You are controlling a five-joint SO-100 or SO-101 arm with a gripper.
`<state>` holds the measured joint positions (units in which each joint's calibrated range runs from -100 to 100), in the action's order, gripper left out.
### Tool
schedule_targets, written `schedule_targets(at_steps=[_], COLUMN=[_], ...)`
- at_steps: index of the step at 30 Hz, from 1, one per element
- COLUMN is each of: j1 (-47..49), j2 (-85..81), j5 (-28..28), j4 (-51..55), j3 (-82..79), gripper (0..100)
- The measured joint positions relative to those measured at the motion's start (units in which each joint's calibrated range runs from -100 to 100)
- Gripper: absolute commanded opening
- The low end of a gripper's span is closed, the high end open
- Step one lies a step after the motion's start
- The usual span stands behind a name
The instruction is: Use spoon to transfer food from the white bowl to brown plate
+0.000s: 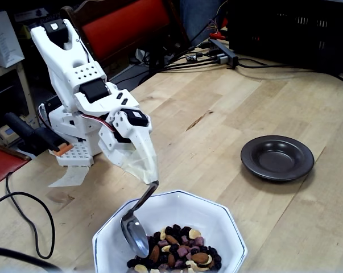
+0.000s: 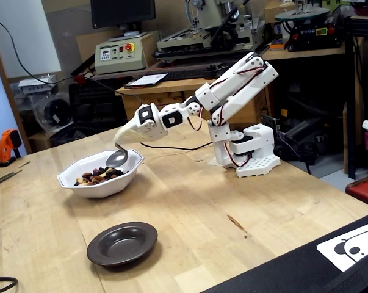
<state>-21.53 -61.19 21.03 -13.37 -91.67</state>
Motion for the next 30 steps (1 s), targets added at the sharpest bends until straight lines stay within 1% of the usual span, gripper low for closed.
schedule_targets(at_steps=[6,15,23,30], j1=[0.0,0.0,0.0,1.5], j2=[1.2,1.2,1.5,9.1], j5=[0.0,0.1,5.4,5.7], j4=[2.7,2.8,2.8,2.8], j3=[6.7,8.5,8.5,8.6], gripper=[4,4,4,4])
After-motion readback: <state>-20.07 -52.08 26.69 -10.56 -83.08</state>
